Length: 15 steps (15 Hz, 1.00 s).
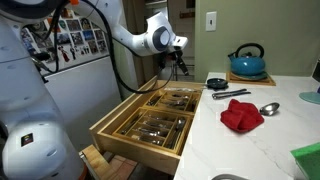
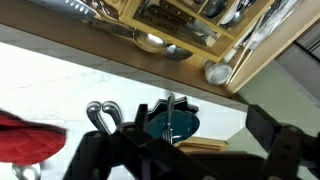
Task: Put the silver fork from the blue plate on the right side of the open drawer
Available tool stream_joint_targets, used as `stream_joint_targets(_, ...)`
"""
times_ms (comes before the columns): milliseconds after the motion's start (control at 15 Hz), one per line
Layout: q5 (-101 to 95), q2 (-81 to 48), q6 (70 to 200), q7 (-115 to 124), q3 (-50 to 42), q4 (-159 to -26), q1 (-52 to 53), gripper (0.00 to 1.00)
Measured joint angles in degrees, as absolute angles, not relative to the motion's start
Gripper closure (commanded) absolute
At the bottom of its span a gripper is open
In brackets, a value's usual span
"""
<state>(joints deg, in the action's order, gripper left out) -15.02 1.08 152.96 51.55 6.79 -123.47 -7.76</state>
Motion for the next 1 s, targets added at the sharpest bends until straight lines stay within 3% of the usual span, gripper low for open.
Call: stream_joint_targets(1000, -15.3, -1.8, 153.0, 51.5, 3.6, -120.5, -4.9, 0.00)
